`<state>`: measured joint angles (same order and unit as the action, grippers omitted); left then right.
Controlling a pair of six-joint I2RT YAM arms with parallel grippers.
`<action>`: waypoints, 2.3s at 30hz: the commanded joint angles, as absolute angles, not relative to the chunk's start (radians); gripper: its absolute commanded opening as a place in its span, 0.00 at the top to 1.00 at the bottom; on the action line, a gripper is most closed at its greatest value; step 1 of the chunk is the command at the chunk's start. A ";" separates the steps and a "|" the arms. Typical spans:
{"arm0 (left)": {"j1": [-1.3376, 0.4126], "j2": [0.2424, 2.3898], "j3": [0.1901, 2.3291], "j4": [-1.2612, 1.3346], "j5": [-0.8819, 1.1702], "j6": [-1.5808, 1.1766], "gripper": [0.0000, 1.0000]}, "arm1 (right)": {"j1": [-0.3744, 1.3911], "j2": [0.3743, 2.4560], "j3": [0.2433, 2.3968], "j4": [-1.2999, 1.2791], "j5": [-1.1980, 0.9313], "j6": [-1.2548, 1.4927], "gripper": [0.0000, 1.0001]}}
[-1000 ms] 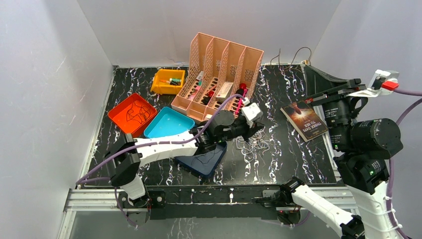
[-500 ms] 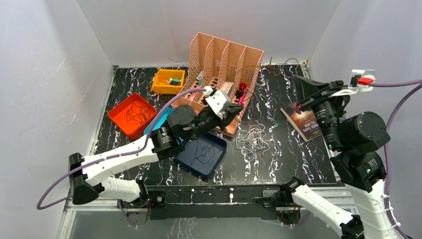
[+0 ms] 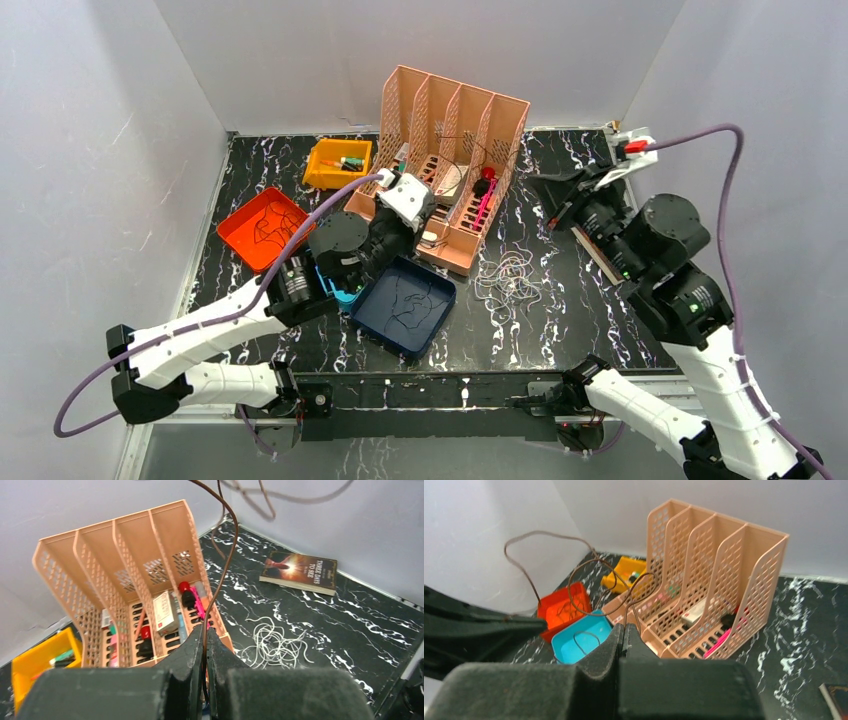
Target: Untangle the cables
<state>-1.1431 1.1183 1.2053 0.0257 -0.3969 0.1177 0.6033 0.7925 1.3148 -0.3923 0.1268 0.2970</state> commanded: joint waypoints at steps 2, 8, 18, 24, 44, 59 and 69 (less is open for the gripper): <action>-1.143 1.054 1.329 -0.033 -0.524 0.156 1.00 | 0.605 0.781 1.254 -0.332 0.033 0.345 0.95; -1.143 1.051 1.426 -0.010 -0.616 0.233 1.00 | 0.606 0.750 1.201 -0.331 0.048 0.351 0.85; -1.143 1.096 1.567 -0.145 -0.617 0.267 1.00 | 0.606 0.729 1.152 -0.324 0.052 0.348 0.63; -1.143 1.153 1.621 -0.282 -0.508 0.224 1.00 | 0.606 0.719 1.133 -0.316 0.059 0.351 0.48; -1.142 1.215 1.779 -0.340 -0.801 0.178 1.00 | 0.605 0.696 1.086 -0.322 0.145 0.376 0.39; -0.727 1.421 1.956 -0.499 -0.580 0.158 1.00 | 0.606 0.696 1.069 -0.324 0.141 0.400 0.39; -0.535 1.452 2.004 -0.518 -0.564 0.145 1.00 | 0.606 0.709 1.041 -0.303 0.111 0.418 0.39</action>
